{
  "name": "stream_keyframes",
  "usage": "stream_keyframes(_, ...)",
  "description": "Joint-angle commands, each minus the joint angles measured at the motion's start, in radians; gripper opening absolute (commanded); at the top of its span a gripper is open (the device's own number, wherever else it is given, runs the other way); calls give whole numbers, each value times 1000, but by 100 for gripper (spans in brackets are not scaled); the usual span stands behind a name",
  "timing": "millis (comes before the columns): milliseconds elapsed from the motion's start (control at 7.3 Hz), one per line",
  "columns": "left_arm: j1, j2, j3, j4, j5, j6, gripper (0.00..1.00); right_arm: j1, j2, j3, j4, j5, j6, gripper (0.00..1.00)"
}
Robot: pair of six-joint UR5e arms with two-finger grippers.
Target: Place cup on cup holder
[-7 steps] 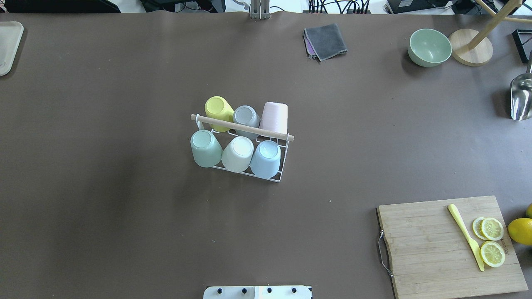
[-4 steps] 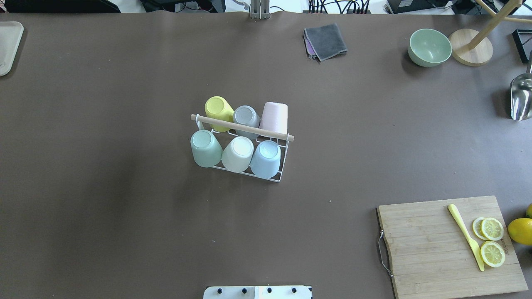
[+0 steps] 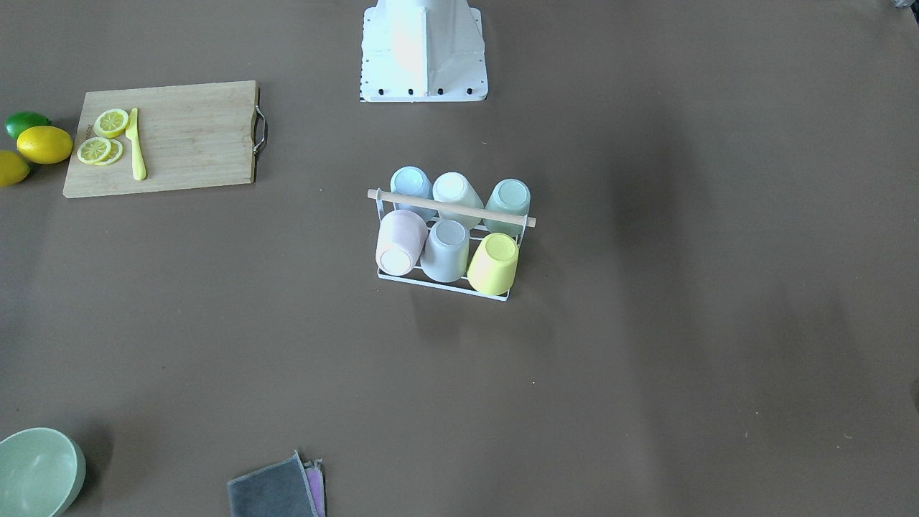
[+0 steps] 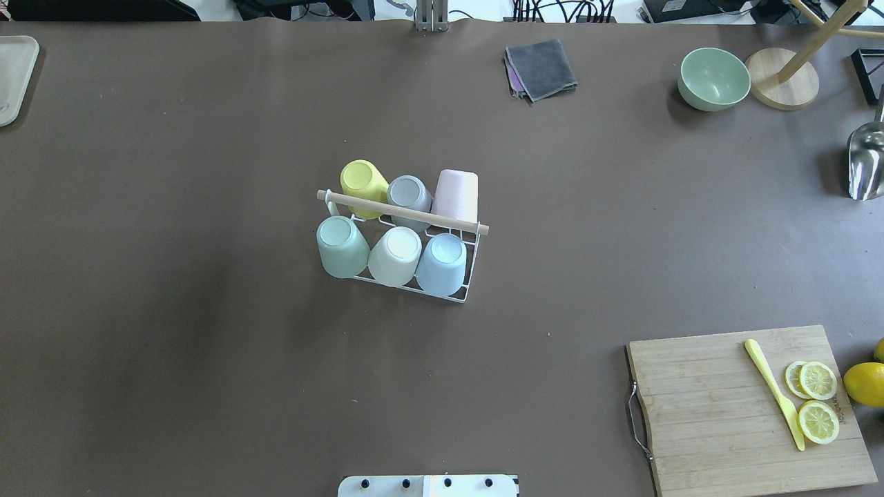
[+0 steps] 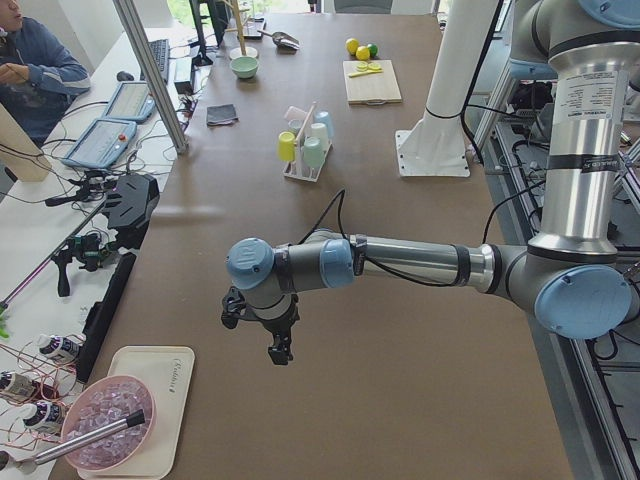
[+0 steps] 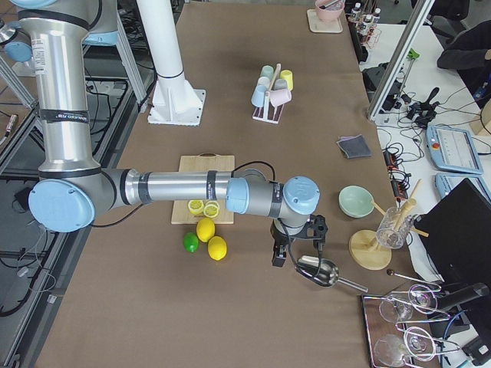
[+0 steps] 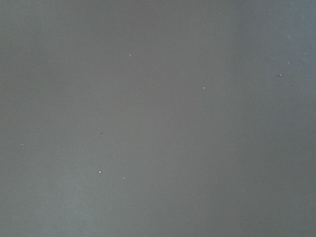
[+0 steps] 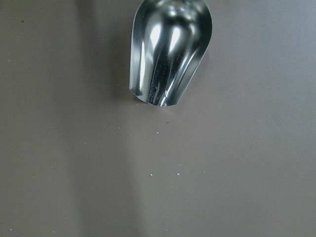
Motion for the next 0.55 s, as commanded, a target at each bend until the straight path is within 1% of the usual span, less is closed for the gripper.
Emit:
stream_keyframes(0, -12, 1, -2, 1, -1, 0, 99, 0, 0, 1, 0, 0, 0, 100)
stream_keyframes(411, -13, 1, -11, 4, -1, 0, 99, 0, 0, 4, 0, 0, 0, 100)
